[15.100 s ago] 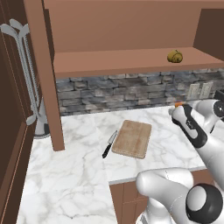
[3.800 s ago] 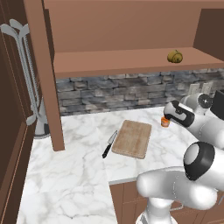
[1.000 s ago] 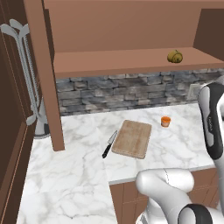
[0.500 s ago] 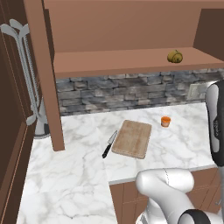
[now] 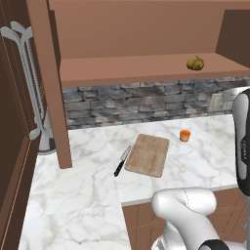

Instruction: Pick the bread, place it on the cutting board, pick the jam, place it on the counter, and close the cabinet.

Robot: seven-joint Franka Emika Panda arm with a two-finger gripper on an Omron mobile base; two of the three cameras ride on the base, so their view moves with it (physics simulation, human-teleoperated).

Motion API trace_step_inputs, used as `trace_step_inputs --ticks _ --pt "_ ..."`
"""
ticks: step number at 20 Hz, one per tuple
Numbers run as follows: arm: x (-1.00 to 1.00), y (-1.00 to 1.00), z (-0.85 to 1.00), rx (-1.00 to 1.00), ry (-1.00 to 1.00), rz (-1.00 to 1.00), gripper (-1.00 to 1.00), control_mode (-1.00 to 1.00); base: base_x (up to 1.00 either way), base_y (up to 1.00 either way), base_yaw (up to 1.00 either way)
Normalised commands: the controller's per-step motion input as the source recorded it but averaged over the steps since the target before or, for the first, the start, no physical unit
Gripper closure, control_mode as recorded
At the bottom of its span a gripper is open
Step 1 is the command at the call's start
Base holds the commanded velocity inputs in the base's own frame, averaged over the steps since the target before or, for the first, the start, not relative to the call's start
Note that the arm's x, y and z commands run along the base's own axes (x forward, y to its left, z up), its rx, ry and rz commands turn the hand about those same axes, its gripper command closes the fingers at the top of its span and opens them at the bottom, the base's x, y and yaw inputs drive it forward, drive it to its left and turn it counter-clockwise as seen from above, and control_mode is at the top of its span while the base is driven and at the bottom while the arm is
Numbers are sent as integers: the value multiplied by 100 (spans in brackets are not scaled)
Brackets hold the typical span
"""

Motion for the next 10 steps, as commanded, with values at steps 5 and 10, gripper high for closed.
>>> trace_step_inputs --ticks 5,10 --pt "-20 17 23 0 0 0 -100 -100 0 0 0" --pt "-10 6 24 0 -1 0 -100 -100 0 0 0"
